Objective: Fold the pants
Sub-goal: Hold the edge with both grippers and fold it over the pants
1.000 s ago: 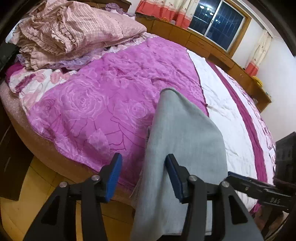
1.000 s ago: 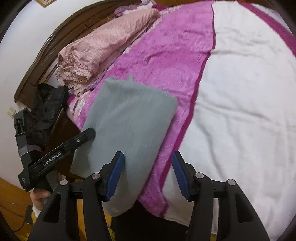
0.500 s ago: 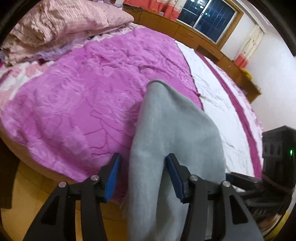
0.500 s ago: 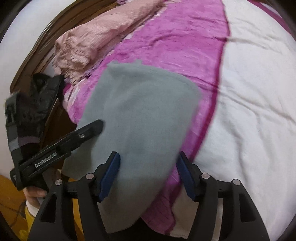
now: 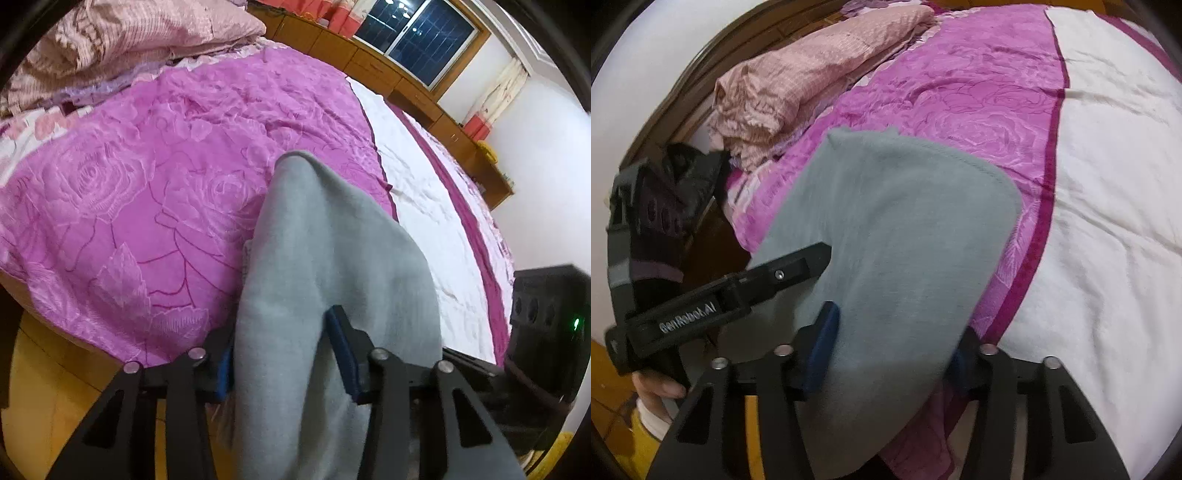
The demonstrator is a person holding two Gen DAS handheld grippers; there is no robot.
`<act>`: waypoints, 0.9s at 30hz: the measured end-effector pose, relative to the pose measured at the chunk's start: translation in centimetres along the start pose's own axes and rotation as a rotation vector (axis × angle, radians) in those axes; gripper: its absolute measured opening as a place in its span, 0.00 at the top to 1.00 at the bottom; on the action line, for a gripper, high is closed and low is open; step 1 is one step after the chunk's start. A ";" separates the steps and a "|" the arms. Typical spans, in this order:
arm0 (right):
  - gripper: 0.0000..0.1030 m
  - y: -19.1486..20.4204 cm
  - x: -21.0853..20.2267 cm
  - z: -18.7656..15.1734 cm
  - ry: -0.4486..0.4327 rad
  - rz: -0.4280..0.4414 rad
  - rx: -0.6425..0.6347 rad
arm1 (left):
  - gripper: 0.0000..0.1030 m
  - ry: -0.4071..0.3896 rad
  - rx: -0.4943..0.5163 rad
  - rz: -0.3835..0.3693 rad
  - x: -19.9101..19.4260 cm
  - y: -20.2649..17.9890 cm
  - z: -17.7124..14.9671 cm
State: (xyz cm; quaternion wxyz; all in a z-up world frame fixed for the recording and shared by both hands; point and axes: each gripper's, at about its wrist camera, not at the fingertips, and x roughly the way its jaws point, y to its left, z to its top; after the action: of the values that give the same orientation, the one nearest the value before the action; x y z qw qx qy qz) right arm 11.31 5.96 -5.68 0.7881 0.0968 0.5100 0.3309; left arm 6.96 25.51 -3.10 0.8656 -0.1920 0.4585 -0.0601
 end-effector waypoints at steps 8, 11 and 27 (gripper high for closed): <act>0.73 0.5 -2.4 -0.4 -0.006 0.033 0.018 | 0.70 -0.052 -0.028 0.021 -2.4 -1.5 -1.0; 0.74 0.6 -4.2 -0.6 -0.027 0.040 0.001 | 0.72 -0.052 -0.028 -0.002 -3.0 -2.5 -1.6; 0.76 -4.6 -16.7 0.9 -0.126 0.000 -0.099 | 0.72 -0.102 0.064 -0.160 -2.9 -14.9 -0.2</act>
State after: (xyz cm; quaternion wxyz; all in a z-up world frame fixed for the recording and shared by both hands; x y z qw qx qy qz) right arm 9.63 -7.72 4.87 0.8225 0.0782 0.4424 0.3487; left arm 6.20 12.53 4.79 0.8859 -0.2031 0.3949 -0.1337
